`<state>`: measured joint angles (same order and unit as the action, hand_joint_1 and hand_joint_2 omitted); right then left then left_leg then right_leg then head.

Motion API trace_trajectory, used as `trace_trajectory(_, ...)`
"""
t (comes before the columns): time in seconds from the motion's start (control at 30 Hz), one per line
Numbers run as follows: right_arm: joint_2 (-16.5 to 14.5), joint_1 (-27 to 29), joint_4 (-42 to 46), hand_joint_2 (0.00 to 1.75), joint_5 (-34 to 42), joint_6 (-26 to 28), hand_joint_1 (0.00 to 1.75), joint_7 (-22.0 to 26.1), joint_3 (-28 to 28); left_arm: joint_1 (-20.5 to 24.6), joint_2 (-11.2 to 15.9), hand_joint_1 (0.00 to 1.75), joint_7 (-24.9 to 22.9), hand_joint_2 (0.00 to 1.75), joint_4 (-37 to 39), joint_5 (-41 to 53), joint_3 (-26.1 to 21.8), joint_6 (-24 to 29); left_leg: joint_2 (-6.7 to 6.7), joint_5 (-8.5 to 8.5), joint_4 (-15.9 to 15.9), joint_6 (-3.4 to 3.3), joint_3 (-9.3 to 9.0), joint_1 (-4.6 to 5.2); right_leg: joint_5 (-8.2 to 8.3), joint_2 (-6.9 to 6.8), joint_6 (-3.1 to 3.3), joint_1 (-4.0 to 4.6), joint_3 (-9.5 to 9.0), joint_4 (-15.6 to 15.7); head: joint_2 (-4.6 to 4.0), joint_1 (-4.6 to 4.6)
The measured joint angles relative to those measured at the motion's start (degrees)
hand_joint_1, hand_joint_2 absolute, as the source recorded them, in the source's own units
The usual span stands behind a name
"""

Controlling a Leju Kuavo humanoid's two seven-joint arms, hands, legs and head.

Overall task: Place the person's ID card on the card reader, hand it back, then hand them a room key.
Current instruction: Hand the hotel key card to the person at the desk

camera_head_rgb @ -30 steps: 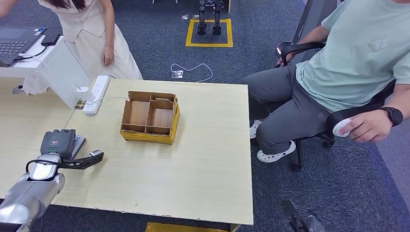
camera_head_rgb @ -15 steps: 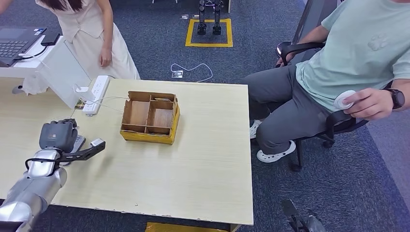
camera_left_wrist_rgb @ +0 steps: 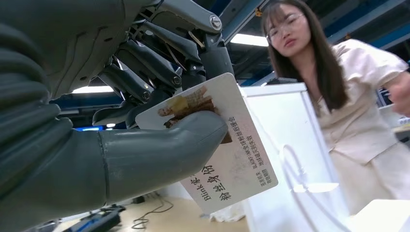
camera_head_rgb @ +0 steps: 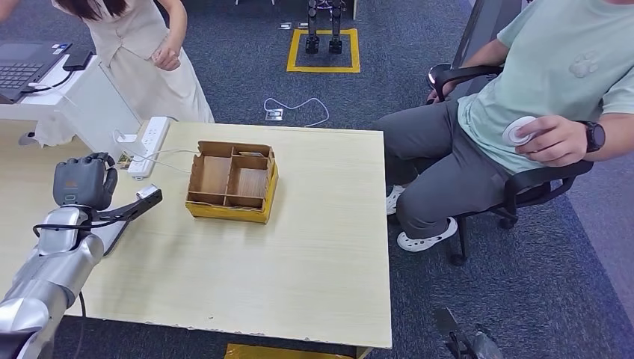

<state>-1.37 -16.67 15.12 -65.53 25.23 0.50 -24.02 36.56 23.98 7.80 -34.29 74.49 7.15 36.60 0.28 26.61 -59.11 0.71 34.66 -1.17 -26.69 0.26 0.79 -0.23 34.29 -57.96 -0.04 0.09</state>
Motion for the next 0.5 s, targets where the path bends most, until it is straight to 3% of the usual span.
trace_trajectory(0.17,0.0,-0.1,0.0,0.0,-0.3,0.0,0.0,0.0,0.4,0.2,-0.9,1.75,2.4,1.75,-2.7,-3.6,0.0,0.2,0.0,0.0,0.0,0.0,0.0,0.0,0.0,0.0,0.0,0.0,-0.01,0.0,0.0,0.01)
trace_trajectory(0.5,-0.1,-0.4,0.0,0.0,-0.7,-0.1,0.0,-0.4,1.0,1.7,-2.9,1.75,-0.5,1.75,-6.1,-1.5,-0.1,0.3,-0.01,0.0,0.0,0.0,0.0,0.0,0.01,-0.01,0.0,-0.01,-0.01,0.0,-0.02,0.01)
